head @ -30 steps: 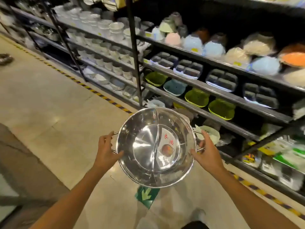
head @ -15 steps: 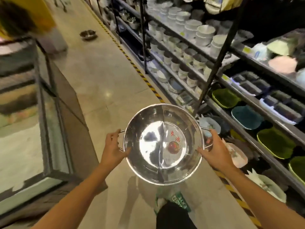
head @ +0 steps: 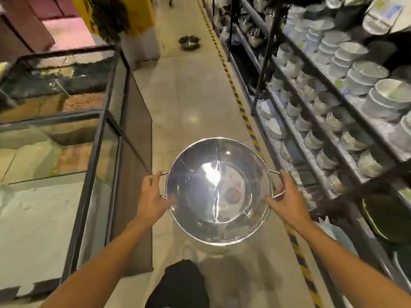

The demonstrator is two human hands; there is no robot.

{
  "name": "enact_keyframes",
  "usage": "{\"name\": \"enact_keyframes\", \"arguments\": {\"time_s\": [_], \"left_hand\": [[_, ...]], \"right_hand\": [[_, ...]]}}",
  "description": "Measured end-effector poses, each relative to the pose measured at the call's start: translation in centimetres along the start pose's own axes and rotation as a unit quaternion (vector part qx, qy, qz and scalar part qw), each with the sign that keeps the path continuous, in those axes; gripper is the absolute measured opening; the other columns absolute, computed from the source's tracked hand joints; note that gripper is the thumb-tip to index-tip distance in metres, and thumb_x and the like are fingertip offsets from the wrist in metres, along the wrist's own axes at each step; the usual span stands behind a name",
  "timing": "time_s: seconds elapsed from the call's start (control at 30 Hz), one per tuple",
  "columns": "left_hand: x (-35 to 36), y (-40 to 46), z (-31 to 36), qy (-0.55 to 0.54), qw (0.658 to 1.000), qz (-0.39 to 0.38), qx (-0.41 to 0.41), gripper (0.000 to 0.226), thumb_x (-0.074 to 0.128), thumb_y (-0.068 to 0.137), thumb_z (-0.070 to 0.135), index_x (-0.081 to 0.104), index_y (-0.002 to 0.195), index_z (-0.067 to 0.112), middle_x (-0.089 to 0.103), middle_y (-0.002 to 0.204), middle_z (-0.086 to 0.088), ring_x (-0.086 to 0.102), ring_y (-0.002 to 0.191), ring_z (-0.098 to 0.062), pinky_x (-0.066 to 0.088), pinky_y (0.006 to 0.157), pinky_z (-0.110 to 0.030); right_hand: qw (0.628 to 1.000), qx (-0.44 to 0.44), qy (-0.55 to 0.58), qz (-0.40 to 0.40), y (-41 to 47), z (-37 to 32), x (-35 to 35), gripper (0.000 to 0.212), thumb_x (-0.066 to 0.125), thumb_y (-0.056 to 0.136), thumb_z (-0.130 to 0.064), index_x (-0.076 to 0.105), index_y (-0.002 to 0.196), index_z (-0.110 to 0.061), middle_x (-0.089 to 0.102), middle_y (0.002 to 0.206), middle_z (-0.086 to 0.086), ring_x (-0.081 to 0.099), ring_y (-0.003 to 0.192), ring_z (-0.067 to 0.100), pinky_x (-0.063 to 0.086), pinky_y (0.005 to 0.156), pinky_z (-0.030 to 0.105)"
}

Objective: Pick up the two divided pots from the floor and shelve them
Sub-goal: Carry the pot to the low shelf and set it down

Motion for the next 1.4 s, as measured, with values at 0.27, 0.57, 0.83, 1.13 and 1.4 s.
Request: {"name": "enact_keyframes", "arguments": {"time_s": [0.27,0.57,0.83,1.13,1.4], "left_hand": [[0.9,18.4,-5.2,-0.022,0.999,0.019,-0.028,0.093,0.087,0.065,0.030,0.038,0.144,0.023,0.040,0.124,-0.004,0.052,0.095,-0.016,0.048,0.079,-0.023],[-1.4,42.3,-7.1,-0.012,0.999,-0.015,-0.031,0.095,0.085,0.067,0.034,0.034,0.147,0.022,0.038,0.129,-0.004,0.051,0.107,-0.018,0.050,0.090,-0.032],[1.0,64.2,-6.6,-0.012,1.000,-0.016,-0.015,0.091,0.084,0.067,0.038,0.038,0.144,0.025,0.038,0.131,-0.004,0.051,0.097,-0.006,0.049,0.083,-0.024],[1.0,88.9,-3.4,0.045,0.998,-0.003,-0.046,0.096,0.084,0.068,0.036,0.032,0.148,0.019,0.039,0.125,-0.008,0.051,0.103,-0.022,0.054,0.085,-0.042],[2.7,110.5,-4.7,0.007,0.999,-0.010,-0.038,0.091,0.082,0.072,0.037,0.033,0.147,0.025,0.037,0.129,-0.008,0.053,0.080,-0.006,0.056,0.080,-0.044]], "right_hand": [[0.999,-0.023,-0.012,-0.033,19.9,-5.3,6.0,0.092,0.076,0.070,-0.056,0.025,0.146,-0.043,0.053,0.089,-0.012,0.058,0.077,0.006,0.046,0.060,0.027],[1.000,-0.024,0.010,-0.006,40.7,-12.5,9.9,0.089,0.071,0.068,-0.063,0.020,0.141,-0.064,0.052,0.089,-0.017,0.058,0.073,0.003,0.039,0.056,0.019],[1.000,-0.010,-0.004,-0.028,62.8,-13.3,13.9,0.096,0.076,0.067,-0.058,0.020,0.145,-0.052,0.051,0.087,-0.017,0.057,0.073,0.004,0.046,0.057,0.026],[0.997,-0.012,-0.024,-0.069,89.7,-17.6,15.1,0.091,0.077,0.076,-0.046,0.028,0.150,-0.030,0.053,0.089,-0.009,0.056,0.075,0.006,0.041,0.057,0.027],[0.998,-0.003,-0.004,-0.063,109.9,-20.6,18.8,0.088,0.069,0.068,-0.065,0.029,0.144,-0.044,0.057,0.082,-0.011,0.060,0.070,0.005,0.044,0.058,0.024]]}}
Point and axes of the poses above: each hand's wrist, its own y-axis towards the middle knuckle, its own x-axis out of the palm, z = x × y, the point moved 3 cm from there along y, towards the middle knuckle
